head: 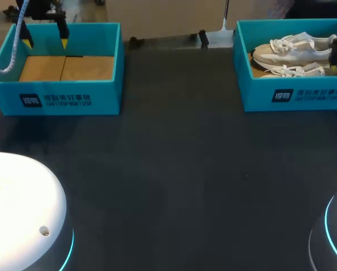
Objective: Take the shoe out of the shoebox, open the shoe tongue, remove and reinsert the insole, then place the shoe into the shoebox
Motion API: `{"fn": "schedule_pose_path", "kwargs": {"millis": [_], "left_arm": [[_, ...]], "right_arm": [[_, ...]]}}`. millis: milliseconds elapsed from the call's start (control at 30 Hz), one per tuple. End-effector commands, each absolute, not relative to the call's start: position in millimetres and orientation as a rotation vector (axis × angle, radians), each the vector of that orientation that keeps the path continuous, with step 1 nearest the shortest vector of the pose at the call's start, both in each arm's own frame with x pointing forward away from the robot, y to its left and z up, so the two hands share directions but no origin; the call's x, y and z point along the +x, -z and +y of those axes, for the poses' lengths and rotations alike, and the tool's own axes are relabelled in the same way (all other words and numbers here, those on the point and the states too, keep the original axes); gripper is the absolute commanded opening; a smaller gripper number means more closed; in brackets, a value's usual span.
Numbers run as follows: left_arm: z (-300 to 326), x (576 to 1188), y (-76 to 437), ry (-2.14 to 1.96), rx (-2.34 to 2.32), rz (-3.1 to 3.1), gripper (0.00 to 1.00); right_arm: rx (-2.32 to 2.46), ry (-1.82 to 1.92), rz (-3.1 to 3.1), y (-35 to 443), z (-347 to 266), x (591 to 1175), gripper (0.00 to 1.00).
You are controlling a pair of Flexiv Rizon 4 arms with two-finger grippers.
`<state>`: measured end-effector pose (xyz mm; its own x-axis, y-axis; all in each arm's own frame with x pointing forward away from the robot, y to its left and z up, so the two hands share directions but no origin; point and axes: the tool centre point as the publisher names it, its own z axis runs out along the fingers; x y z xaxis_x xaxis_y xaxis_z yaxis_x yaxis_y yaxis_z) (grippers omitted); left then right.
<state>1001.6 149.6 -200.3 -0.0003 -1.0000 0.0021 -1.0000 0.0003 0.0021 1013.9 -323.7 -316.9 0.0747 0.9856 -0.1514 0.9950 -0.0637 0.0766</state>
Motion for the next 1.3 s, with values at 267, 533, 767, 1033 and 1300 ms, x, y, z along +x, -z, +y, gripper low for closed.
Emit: {"fn": "schedule_pose_path", "kwargs": {"millis": [267, 533, 767, 1033, 1300], "left_arm": [[150, 1001, 200, 0.000, 2.220, -2.220, 1.00], [150, 1001, 200, 0.000, 2.220, -2.220, 1.00], [150, 1001, 200, 0.000, 2.220, -2.220, 1.00], [150, 1001, 200, 0.000, 2.220, -2.220, 1.00], [150, 1001, 200, 0.000, 2.220, -2.220, 1.00]], "right_arm": [[2.209, 0.093, 1.976, 339, -336, 1021, 0.57], [2.193, 0.103, 1.954, 353, -340, 1026, 0.53], [2.173, 0.132, 1.958, 367, -341, 1030, 0.51], [2.186, 0.154, 1.955, 379, -344, 1031, 0.50], [2.197, 0.186, 1.969, 393, -345, 1031, 0.30]]}}
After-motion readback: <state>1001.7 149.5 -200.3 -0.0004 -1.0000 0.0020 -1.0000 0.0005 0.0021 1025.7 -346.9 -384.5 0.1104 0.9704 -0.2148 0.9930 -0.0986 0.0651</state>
